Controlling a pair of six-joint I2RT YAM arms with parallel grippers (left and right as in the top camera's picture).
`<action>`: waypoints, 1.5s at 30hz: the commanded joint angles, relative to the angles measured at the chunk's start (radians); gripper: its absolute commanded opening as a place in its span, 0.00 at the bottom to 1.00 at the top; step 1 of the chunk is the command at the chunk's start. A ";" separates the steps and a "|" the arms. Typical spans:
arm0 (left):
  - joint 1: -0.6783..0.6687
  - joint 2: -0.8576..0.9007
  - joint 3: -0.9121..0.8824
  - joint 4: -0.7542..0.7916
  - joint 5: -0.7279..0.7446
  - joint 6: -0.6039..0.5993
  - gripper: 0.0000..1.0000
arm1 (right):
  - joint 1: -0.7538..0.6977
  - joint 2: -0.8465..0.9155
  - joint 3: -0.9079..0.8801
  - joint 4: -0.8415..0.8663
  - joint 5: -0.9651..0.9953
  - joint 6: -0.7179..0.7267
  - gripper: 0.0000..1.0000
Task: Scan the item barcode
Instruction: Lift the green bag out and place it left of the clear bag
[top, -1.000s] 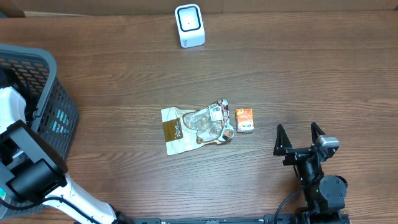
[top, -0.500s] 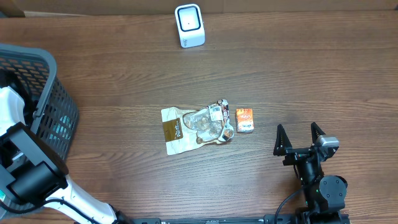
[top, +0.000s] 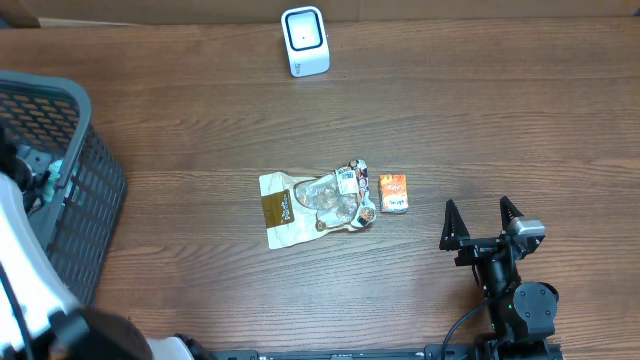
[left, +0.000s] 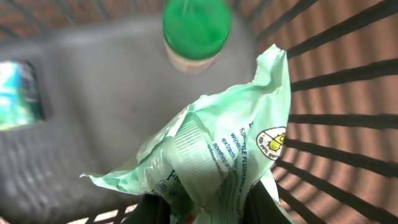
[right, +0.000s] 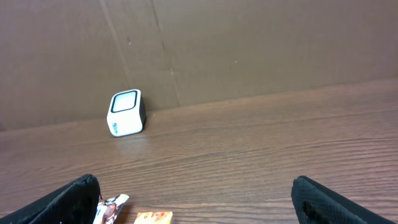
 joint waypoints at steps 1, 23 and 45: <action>0.002 -0.131 0.027 -0.020 -0.003 0.008 0.04 | 0.005 -0.008 -0.010 0.006 0.008 0.000 1.00; -0.163 -0.386 0.024 -0.104 0.551 0.216 0.05 | 0.005 -0.008 -0.010 0.006 0.009 0.000 1.00; -0.946 0.014 -0.237 -0.084 0.038 0.233 0.17 | 0.005 -0.008 -0.010 0.006 0.009 0.000 1.00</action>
